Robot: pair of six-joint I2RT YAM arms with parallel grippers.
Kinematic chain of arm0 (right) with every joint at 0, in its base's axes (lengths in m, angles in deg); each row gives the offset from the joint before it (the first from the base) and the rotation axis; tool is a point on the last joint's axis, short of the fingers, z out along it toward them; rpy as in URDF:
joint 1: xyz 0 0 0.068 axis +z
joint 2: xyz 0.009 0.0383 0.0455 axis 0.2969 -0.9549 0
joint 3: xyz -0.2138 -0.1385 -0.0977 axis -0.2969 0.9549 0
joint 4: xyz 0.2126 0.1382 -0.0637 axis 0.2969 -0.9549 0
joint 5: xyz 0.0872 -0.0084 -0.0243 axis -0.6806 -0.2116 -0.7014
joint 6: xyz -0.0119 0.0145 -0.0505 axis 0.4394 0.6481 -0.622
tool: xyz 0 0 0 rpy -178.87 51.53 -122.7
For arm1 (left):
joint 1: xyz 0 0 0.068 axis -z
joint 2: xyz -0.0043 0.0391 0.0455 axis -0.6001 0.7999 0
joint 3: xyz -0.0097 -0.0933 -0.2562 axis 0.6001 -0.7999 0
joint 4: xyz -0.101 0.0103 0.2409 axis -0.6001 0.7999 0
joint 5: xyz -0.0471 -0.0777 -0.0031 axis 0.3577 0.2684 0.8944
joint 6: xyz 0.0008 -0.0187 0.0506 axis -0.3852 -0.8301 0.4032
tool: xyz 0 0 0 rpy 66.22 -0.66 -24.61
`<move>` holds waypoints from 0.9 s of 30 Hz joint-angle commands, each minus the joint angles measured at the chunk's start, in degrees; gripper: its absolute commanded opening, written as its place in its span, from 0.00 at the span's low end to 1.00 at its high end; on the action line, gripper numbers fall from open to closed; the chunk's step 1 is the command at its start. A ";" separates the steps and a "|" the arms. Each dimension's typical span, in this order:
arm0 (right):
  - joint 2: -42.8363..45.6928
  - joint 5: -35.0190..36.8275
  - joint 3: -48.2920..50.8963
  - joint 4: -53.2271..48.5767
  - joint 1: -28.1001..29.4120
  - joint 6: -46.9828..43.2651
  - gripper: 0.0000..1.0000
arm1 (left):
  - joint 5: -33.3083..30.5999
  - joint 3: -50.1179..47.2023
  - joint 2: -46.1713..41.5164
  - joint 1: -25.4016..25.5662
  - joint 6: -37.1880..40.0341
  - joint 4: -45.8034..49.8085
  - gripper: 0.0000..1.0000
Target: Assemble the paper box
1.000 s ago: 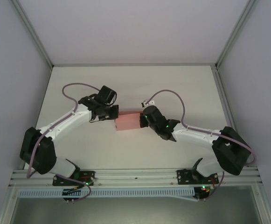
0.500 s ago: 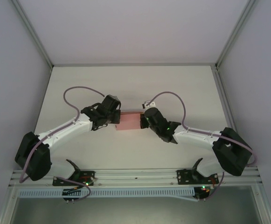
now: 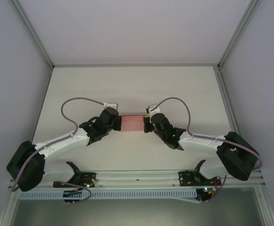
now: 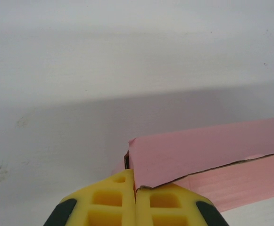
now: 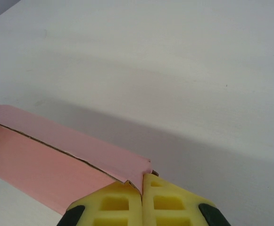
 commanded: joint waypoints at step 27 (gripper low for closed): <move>8.29 -11.27 -8.18 -20.33 -10.58 15.50 0.91 | -1.36 1.54 5.03 5.52 0.28 5.74 0.00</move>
